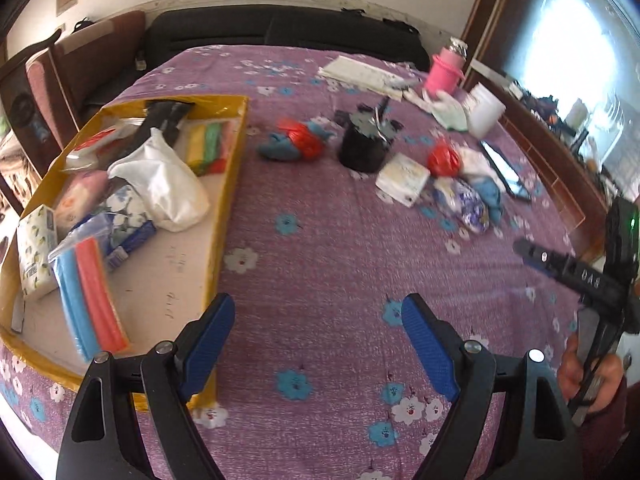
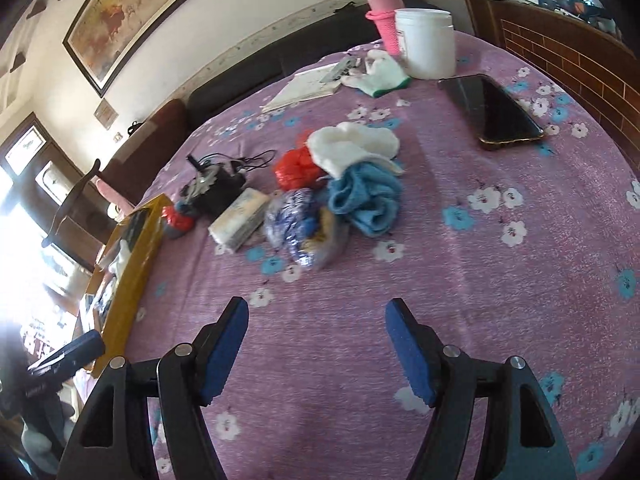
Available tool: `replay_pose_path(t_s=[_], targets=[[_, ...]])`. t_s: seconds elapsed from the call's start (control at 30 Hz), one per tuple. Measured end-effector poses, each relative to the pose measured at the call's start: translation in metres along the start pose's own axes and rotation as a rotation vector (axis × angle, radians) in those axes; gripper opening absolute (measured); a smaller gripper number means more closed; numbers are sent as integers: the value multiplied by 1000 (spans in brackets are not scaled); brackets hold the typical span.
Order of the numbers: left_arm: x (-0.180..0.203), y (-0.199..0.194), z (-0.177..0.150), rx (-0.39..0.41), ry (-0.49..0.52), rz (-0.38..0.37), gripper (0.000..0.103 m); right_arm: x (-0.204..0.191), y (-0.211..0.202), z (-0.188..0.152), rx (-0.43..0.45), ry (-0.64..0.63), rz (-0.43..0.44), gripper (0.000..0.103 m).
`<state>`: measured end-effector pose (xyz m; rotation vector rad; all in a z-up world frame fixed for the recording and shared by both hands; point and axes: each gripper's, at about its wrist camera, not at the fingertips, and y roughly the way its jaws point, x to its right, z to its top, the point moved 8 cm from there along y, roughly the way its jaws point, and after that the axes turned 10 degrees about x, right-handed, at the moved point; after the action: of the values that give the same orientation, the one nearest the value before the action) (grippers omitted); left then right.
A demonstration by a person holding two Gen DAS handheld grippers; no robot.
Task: Organize soft objects
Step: 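Grasp the red bag with blue knit with left tool while right tool grasps the blue Vinda bag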
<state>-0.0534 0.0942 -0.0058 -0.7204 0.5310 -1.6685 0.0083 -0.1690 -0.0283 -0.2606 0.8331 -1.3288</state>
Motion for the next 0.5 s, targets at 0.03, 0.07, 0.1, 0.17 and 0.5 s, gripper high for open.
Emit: replay_pose_path(t_s=[0.03,0.07,0.1,0.17,0.5], targets=[[1,1,-1,-5,4,2,85,1,1,2,5,-4,-4,75],[3,3,-2,-10,7,3,85,2,2,4,11,-7,-7,75],[5,6,-4,-15,7,6,85,2,3,8,16,-10,-7,75],[7,9,-6,-29,2,5,85,-1,7,13,16,-26,-6,75],[20,18,-11,-57,48,23,85,-40,63,39,28,-178,-44,75]])
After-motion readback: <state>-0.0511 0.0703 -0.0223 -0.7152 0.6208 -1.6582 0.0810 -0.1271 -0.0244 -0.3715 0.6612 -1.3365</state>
